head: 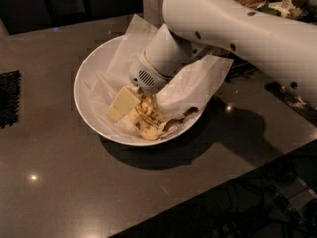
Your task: Pick banana from white bowl
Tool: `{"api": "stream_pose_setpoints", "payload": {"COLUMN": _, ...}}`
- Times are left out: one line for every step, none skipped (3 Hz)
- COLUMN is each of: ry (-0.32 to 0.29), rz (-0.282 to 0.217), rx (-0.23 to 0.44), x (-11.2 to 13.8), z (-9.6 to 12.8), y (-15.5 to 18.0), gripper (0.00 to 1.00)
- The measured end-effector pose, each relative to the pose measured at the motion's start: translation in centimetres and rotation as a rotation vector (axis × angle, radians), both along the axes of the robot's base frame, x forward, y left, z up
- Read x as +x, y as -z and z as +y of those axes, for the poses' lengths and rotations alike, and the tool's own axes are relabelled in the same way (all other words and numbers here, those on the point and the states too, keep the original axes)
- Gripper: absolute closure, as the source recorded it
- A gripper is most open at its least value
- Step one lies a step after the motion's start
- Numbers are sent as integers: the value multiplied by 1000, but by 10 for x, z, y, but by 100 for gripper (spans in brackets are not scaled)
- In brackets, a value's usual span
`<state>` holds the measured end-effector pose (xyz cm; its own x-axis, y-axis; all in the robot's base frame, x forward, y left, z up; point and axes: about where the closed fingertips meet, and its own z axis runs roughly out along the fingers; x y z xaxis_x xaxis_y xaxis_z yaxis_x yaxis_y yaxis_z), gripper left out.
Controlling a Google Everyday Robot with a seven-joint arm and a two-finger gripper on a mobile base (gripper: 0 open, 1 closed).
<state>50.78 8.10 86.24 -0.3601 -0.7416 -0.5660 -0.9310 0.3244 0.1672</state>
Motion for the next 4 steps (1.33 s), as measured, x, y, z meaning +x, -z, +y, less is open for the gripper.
{"api": "stream_pose_setpoints", "payload": {"ry": 54, "rz": -46, "rx": -6, "x": 0, "z": -11, "y": -9, "gripper": 34}}
{"api": "stream_pose_setpoints", "payload": {"ry": 96, "rz": -116, "rx": -4, "x": -1, "z": -18, "y": -26, "gripper": 34}}
{"api": "stream_pose_setpoints", "payload": {"ry": 98, "rz": -112, "rx": -11, "x": 2, "z": -18, "y": -22, "gripper": 35}}
{"api": "stream_pose_setpoints", "payload": {"ry": 103, "rz": -102, "rx": -25, "x": 7, "z": -17, "y": -13, "gripper": 36}}
